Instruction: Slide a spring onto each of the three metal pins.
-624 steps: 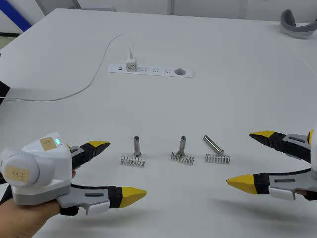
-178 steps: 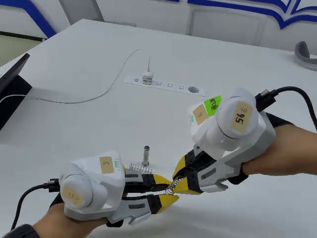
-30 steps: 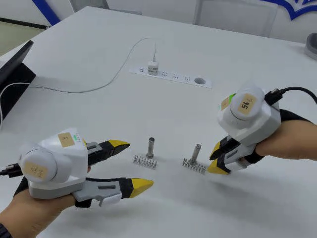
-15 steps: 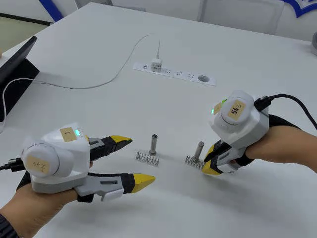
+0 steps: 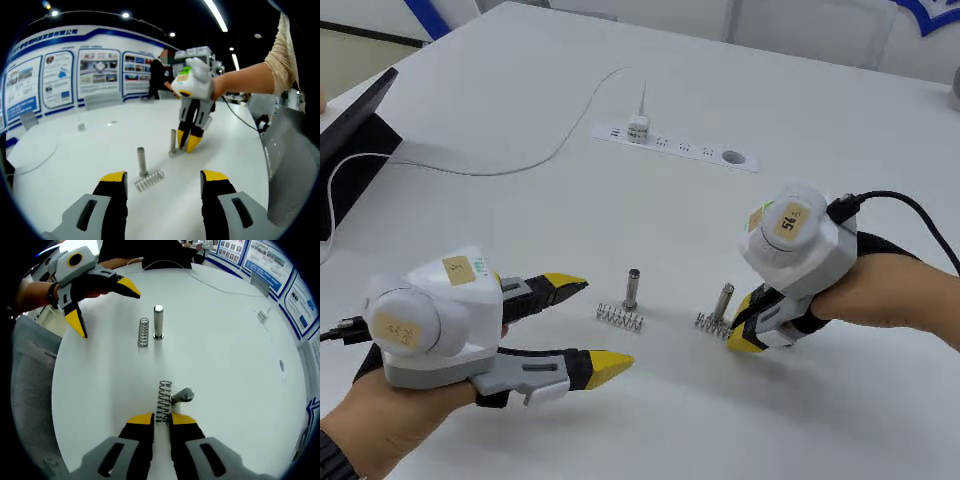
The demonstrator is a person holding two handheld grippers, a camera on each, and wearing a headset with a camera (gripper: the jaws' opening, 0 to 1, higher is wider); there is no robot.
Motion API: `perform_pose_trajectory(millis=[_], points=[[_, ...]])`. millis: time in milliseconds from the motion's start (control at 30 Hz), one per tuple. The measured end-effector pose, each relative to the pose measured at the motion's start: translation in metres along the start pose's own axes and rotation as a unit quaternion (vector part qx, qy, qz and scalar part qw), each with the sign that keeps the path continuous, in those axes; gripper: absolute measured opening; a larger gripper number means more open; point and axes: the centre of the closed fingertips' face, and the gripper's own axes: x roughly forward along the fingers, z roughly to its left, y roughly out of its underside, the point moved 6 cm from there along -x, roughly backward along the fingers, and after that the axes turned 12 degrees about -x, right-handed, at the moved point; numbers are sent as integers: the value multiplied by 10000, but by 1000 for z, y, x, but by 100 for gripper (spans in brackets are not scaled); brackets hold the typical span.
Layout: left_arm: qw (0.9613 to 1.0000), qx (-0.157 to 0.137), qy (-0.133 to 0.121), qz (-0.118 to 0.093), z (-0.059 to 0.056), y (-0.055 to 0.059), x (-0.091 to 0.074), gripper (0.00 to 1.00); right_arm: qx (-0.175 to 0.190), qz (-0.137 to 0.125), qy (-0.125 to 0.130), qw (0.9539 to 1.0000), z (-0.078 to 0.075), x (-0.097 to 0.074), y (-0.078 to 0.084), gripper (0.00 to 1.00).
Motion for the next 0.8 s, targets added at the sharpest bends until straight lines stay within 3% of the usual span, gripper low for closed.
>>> perform_pose_trajectory(millis=[200,800], points=[[10000,-4,22,6,-1,0,0,59,79,-151,-75,9998,1,0,-3,13],[9999,-8,113,57,-11,3,1,57,-76,-89,-125,9999,7,-4,-4,12]])
